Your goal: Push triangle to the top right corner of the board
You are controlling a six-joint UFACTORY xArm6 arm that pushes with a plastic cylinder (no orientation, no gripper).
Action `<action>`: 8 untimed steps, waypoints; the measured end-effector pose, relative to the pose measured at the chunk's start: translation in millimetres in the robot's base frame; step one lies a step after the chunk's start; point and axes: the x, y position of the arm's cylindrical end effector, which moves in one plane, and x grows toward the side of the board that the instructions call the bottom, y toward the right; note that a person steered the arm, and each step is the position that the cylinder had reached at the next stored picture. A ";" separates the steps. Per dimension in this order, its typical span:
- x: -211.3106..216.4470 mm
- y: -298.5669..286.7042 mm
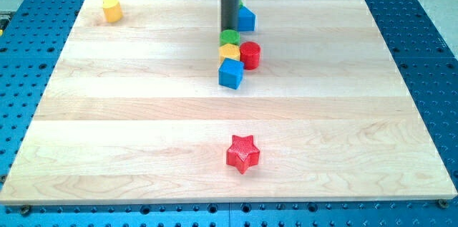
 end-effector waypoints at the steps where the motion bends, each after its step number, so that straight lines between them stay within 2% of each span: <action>1: -11.2 -1.9; 3: -36.9 63.4; 5: -41.4 156.9; 6: -50.6 180.5; 7: -49.3 175.5; 8: -22.7 138.8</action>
